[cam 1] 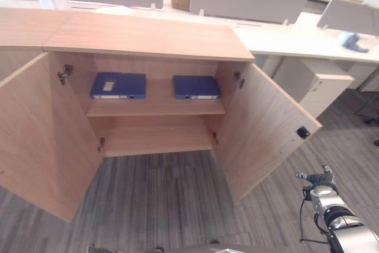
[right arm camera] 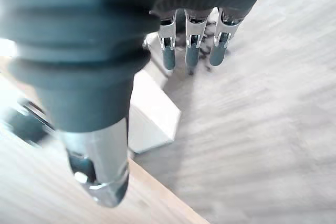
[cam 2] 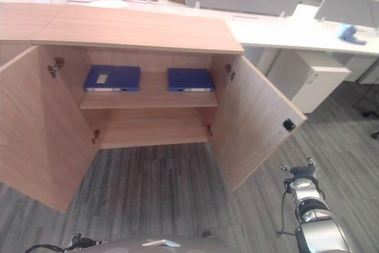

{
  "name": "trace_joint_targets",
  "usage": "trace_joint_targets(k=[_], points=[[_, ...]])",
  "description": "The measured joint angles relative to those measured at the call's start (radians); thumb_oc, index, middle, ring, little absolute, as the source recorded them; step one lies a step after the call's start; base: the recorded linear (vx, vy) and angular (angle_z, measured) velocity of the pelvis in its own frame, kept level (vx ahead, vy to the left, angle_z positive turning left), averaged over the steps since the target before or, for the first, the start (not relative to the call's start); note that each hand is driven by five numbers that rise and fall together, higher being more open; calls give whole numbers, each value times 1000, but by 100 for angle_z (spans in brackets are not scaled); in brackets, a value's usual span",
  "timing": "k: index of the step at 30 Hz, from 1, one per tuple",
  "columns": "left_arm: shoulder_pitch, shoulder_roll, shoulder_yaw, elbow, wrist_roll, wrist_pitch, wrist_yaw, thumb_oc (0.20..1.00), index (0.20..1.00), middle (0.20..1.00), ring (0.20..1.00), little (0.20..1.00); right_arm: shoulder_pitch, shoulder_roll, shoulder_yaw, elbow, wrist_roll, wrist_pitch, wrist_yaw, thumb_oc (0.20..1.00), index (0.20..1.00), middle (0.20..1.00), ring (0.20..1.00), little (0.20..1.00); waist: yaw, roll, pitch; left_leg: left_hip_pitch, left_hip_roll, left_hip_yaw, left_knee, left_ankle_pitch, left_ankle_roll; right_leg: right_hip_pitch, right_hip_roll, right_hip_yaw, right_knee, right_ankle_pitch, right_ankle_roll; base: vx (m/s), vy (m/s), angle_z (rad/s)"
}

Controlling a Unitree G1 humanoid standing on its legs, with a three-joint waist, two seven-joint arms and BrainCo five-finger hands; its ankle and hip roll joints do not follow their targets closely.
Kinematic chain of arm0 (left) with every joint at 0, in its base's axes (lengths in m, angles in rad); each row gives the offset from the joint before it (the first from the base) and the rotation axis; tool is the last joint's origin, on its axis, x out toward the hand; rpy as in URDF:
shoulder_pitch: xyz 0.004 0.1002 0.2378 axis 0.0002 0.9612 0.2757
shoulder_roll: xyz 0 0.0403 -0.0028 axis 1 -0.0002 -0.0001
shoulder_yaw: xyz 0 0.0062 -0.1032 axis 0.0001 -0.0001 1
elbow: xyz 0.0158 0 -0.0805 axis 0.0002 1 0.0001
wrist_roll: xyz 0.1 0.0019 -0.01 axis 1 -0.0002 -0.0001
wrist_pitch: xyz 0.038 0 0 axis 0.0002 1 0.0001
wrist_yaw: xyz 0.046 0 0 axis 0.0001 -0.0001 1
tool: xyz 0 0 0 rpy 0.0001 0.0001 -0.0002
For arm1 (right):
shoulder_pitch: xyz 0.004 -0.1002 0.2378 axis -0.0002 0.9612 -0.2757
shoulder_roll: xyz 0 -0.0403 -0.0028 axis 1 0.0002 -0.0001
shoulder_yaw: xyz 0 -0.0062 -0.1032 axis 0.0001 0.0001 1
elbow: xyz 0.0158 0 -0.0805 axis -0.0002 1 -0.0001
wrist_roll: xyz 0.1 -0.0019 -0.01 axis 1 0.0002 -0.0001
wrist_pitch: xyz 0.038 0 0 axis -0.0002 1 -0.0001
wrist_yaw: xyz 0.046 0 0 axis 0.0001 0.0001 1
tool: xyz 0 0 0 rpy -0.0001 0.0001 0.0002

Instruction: Put the empty folder in the office cabinet

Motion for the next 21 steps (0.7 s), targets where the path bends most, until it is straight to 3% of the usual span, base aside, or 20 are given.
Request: trace_joint_targets(k=[4, 6, 10, 12, 15, 21], points=[[11, 0, 1, 5, 2, -4, 15, 1000, 1000, 1000, 1000, 1000, 10, -93, -160, 27, 15, -22, -100, 1000, 1000, 1000, 1000, 1000, -4, 36, -10, 11, 2, -14, -68, 45, -10, 22, 13, -14, -71, 53, -21, 41, 5, 8], [14, 0, 1, 6, 2, -3, 24, 1000, 1000, 1000, 1000, 1000, 10, -100, -214, 62, 43, -35, -122, 1000, 1000, 1000, 1000, 1000, -2, 54, -14, 12, 4, -19, -68, 53, -15, 32, 16, -26, -97, 70, -27, 50, -2, 11], [33, 1, 1, 4, 2, -5, 26, 1000, 1000, 1000, 1000, 1000, 7, -100, -232, 143, 161, -39, -114, 1000, 1000, 1000, 1000, 1000, 5, 74, -11, 12, 12, -23, -65, 60, -17, 43, 25, -33, -105, 80, -39, 29, -3, 7], [42, 0, 0, 8, -5, -3, 24, 1000, 1000, 1000, 1000, 1000, -82, -100, -296, 276, 324, -52, -95, 1000, 1000, 1000, 1000, 1000, 6, 86, 0, 0, 18, -37, -68, 56, -27, 41, 31, -50, -105, 76, -44, 28, -10, 13], [52, 0, -1, 9, -11, -4, 19, 1000, 1000, 1000, 1000, 1000, -185, -100, -280, 344, 441, -61, -72, 1000, 1000, 1000, 1000, 1000, 24, 95, 11, -9, 21, -41, -68, 56, -34, 33, 33, -54, -108, 71, -41, 10, -35, 3], [49, 0, -28, 5, -46, -10, 17, 1000, 1000, 1000, 1000, 1000, -415, -90, -66, 352, 556, -84, -23, 1000, 1000, 1000, 1000, 1000, 87, 97, 26, -50, 38, -62, -68, 75, -58, 6, 48, -80, -109, 72, -43, 15, -52, 11]])
